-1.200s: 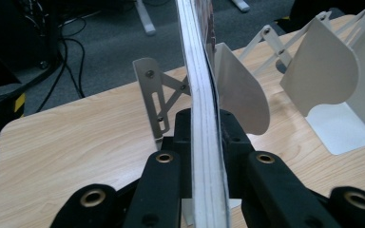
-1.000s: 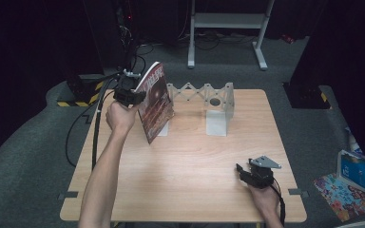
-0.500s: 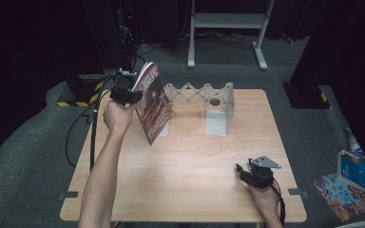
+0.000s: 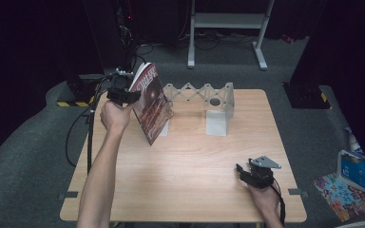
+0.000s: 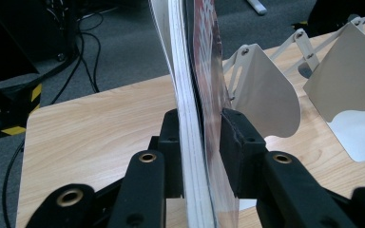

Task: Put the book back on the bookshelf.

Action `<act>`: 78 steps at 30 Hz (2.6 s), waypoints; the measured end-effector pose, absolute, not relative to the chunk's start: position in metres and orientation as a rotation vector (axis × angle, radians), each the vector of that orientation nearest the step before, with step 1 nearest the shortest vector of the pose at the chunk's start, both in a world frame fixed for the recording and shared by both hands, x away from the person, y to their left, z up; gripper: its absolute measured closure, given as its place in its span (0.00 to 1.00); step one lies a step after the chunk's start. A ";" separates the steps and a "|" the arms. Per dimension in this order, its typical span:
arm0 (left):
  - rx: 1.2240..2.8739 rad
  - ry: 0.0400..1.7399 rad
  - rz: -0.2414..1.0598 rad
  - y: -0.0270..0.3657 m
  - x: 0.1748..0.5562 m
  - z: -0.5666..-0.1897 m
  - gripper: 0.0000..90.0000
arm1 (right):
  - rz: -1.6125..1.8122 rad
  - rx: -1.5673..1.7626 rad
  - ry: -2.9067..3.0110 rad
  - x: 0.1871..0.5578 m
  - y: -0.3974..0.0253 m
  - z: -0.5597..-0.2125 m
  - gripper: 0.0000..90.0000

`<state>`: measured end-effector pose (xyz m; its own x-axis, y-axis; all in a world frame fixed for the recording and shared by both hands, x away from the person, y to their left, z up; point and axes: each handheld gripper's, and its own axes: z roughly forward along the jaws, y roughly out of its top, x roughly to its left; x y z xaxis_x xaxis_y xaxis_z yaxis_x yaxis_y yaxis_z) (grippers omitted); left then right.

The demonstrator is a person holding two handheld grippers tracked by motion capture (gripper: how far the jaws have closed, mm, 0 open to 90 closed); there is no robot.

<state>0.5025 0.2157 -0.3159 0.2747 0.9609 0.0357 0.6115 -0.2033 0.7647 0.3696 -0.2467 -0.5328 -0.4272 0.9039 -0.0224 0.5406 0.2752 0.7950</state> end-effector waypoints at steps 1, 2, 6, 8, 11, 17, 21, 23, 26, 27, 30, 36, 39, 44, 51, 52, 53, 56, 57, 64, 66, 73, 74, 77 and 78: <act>1.902 1.417 0.698 0.217 0.503 -0.317 0.79 | 1.008 1.297 2.073 0.370 -0.247 -0.533 0.45; 1.903 1.420 0.695 0.217 0.503 -0.318 0.78 | 1.008 1.297 2.073 0.370 -0.247 -0.533 0.45; 1.896 1.428 0.688 0.220 0.502 -0.320 0.75 | 1.007 1.297 2.073 0.370 -0.247 -0.533 0.45; 1.896 1.428 0.685 0.220 0.502 -0.320 0.73 | 1.008 1.298 2.073 0.370 -0.247 -0.533 0.45; 1.887 1.428 0.673 0.220 0.501 -0.321 0.70 | 1.008 1.297 2.073 0.370 -0.247 -0.533 0.45; 1.878 1.418 0.677 0.220 0.498 -0.320 0.61 | 1.008 1.297 2.073 0.370 -0.247 -0.533 0.45; 1.857 1.426 0.684 0.223 0.496 -0.320 0.55 | 1.008 1.297 2.073 0.370 -0.247 -0.533 0.45; 1.858 1.420 0.698 0.224 0.494 -0.319 0.53 | 1.009 1.297 2.073 0.370 -0.247 -0.533 0.45; 1.848 1.403 0.699 0.224 0.491 -0.316 0.51 | 1.009 1.300 2.073 0.369 -0.246 -0.533 0.45; 1.845 1.396 0.703 0.224 0.490 -0.315 0.50 | 1.009 1.299 2.073 0.369 -0.246 -0.533 0.45; 1.845 1.378 0.708 0.224 0.487 -0.313 0.49 | 1.010 1.300 2.073 0.369 -0.246 -0.533 0.45; 1.843 1.353 0.715 0.225 0.481 -0.309 0.47 | 1.010 1.300 2.073 0.369 -0.246 -0.533 0.45; 1.824 1.338 0.711 0.226 0.477 -0.308 0.46 | 1.010 1.300 2.073 0.370 -0.246 -0.533 0.45; 1.810 1.327 0.700 0.231 0.472 -0.309 0.46 | 1.010 1.297 2.074 0.370 -0.246 -0.533 0.45; 1.798 1.307 0.704 0.235 0.465 -0.308 0.45 | 1.010 1.295 2.074 0.370 -0.247 -0.533 0.45; 1.799 1.303 0.704 0.235 0.464 -0.307 0.45 | 1.010 1.297 2.074 0.370 -0.246 -0.533 0.45; 1.793 1.301 0.703 0.236 0.463 -0.307 0.45 | 1.010 1.295 2.074 0.370 -0.247 -0.533 0.44; 1.792 1.284 0.713 0.236 0.459 -0.306 0.45 | 1.010 1.297 2.073 0.370 -0.246 -0.533 0.44; 1.790 1.281 0.714 0.236 0.458 -0.306 0.45 | 1.010 1.297 2.073 0.370 -0.246 -0.533 0.45; 1.783 1.248 0.725 0.236 0.450 -0.302 0.45 | 1.010 1.295 2.074 0.370 -0.247 -0.533 0.44; 1.770 1.243 0.716 0.237 0.448 -0.303 0.45 | 1.010 1.295 2.074 0.370 -0.247 -0.533 0.44; 1.763 1.229 0.719 0.239 0.440 -0.305 0.46 | 1.011 1.295 2.074 0.370 -0.247 -0.533 0.44; 1.763 1.228 0.718 0.239 0.440 -0.305 0.46 | 1.011 1.295 2.074 0.370 -0.247 -0.533 0.44; 1.765 1.228 0.718 0.241 0.438 -0.305 0.46 | 1.011 1.295 2.074 0.370 -0.247 -0.533 0.44; 1.765 1.228 0.718 0.241 0.438 -0.305 0.46 | 1.011 1.295 2.074 0.370 -0.247 -0.533 0.44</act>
<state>0.4375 0.2406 -0.3054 0.3537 0.9353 -0.0111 0.4496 -0.1595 0.8789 0.3699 -0.2466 -0.5329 -0.4290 0.9030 -0.0214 0.5396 0.2752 0.7957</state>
